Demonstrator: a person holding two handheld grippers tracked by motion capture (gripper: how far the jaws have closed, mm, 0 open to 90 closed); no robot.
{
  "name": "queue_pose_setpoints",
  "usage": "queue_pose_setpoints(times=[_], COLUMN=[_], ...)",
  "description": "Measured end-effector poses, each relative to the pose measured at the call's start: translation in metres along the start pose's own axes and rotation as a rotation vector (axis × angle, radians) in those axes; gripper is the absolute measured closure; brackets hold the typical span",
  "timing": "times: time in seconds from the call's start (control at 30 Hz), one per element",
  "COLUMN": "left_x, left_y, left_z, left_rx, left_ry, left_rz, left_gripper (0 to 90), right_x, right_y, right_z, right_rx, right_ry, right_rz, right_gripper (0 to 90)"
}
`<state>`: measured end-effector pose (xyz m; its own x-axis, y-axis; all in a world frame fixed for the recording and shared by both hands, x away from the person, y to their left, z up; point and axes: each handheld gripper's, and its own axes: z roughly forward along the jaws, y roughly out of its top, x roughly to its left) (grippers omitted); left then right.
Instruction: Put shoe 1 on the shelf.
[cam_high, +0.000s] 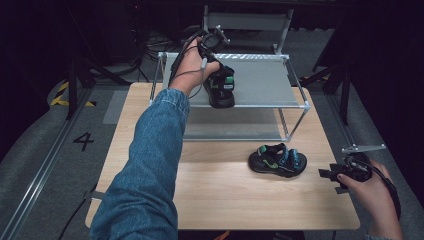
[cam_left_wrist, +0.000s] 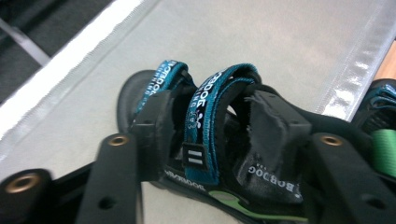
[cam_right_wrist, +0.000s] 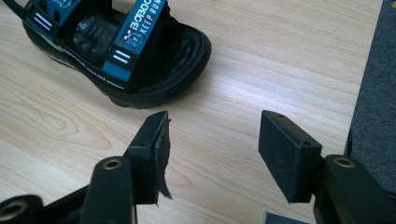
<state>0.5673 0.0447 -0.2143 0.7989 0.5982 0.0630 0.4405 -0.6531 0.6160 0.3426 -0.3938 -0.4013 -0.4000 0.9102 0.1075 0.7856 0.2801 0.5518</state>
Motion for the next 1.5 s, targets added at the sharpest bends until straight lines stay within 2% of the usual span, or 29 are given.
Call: queue_pose_setpoints(times=[0.1,0.2,0.3,0.33,0.4,0.43,0.47,0.53,0.57,0.6,0.67,0.83,1.03,1.27,1.47,1.5], left_x=[-0.004,-0.015,-0.031,-0.031,-0.047,-0.052,-0.052,-0.062,-0.071,-0.071,-0.079,-0.091,-0.089,-0.084,-0.075,-0.071], left_y=[0.000,0.000,-0.004,-0.004,-0.011,-0.014,-0.014,-0.021,-0.029,-0.029,-0.037,-0.058,-0.077,-0.093,-0.103,-0.104], left_z=[-0.013,-0.031,-0.049,-0.049,-0.061,-0.065,-0.065,-0.069,-0.070,-0.070,-0.068,-0.049,-0.022,-0.003,0.005,0.005], left_rx=[-0.039,-0.069,-0.081,-0.081,-0.109,-0.107,-0.107,-0.109,-0.105,-0.105,-0.091,-0.108,-0.134,-0.175,-0.187,-0.193], left_ry=[-0.004,-0.021,0.014,0.014,-0.026,-0.033,-0.033,-0.070,-0.110,-0.110,-0.140,-0.215,-0.246,-0.249,-0.191,-0.201], left_rz=[-0.003,0.026,0.048,0.048,0.055,0.061,0.061,0.070,0.081,0.081,0.072,0.039,-0.013,-0.101,-0.167,-0.169], left_gripper=[44.7,45.5,48.7,49.0,50.9,52.8,54.7,57.1,62.8,67.1,70.0,77.6,83.9,87.6,89.7,89.8], right_x=[0.002,0.003,0.003,0.003,0.004,0.006,0.006,0.007,0.007,0.007,0.007,0.008,0.009,0.008,0.008,0.008], right_y=[0.001,0.003,0.004,0.004,0.005,0.006,0.006,0.007,0.007,0.007,0.007,0.007,0.007,0.007,0.007,0.007], right_z=[0.000,0.001,0.002,0.002,0.003,0.004,0.004,0.005,0.005,0.005,0.006,0.006,0.007,0.008,0.009,0.009], right_rx=[-0.005,-0.005,-0.001,-0.001,0.002,0.005,0.005,0.008,0.007,0.007,0.006,0.009,0.011,0.015,0.015,0.016], right_ry=[0.001,-0.001,-0.001,-0.001,0.002,0.006,0.006,0.009,0.006,0.006,0.005,0.006,0.006,0.005,0.005,0.005], right_rz=[-0.007,-0.014,-0.017,-0.017,-0.018,-0.012,-0.012,-0.017,-0.022,-0.022,-0.018,-0.024,-0.025,-0.025,-0.029,-0.029], right_gripper=[44.5,44.5,44.5,44.5,44.4,44.4,44.4,44.4,44.4,44.4,44.4,44.4,44.3,44.3,44.3,44.3])
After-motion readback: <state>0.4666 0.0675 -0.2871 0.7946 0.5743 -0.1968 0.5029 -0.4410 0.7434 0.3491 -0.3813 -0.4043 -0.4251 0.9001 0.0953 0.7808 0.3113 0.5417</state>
